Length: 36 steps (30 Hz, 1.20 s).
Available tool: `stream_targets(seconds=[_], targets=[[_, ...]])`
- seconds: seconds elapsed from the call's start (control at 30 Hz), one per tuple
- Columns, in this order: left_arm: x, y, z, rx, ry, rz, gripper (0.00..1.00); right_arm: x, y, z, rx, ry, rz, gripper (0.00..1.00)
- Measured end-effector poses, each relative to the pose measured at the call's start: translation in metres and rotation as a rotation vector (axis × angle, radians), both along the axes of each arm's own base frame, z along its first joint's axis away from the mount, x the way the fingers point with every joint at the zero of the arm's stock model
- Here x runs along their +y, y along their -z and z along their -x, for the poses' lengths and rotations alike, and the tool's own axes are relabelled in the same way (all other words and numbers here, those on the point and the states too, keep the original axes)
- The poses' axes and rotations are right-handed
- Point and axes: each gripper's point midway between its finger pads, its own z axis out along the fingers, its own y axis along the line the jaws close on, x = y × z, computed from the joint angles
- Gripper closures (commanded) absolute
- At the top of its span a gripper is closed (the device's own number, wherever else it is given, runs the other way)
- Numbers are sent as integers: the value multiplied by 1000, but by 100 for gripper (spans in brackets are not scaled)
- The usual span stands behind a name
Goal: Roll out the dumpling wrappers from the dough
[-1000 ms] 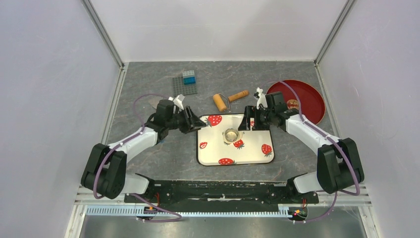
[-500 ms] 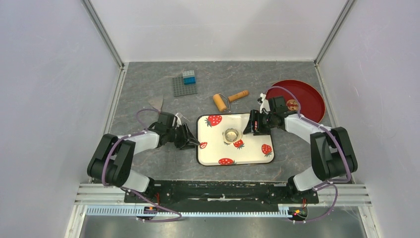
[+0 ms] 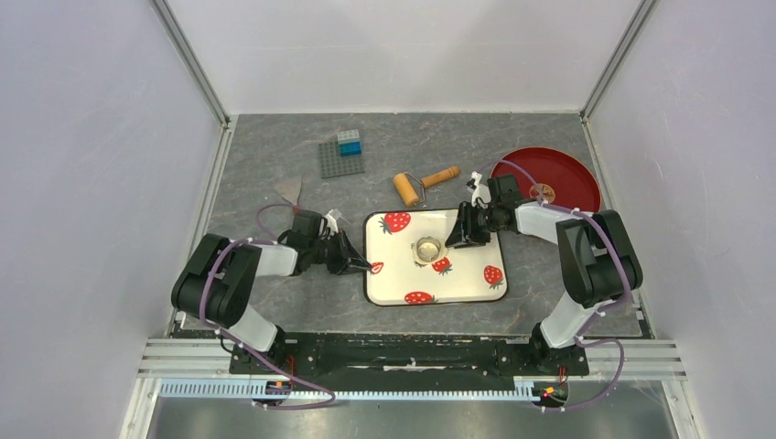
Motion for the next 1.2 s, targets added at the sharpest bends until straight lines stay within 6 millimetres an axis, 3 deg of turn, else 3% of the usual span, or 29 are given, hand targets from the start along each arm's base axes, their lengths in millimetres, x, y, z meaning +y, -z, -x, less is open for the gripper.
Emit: stream_targets(seconds=[0.27, 0.73, 1.2], targets=[[-2, 0, 0, -21, 13, 23, 97, 16, 4, -7, -3, -47, 23, 73], [-3, 0, 1, -35, 15, 34, 98, 17, 9, -8, -34, -74, 90, 100], [-5, 0, 0, -54, 23, 47, 98, 7, 3, -6, -63, -75, 210, 100]])
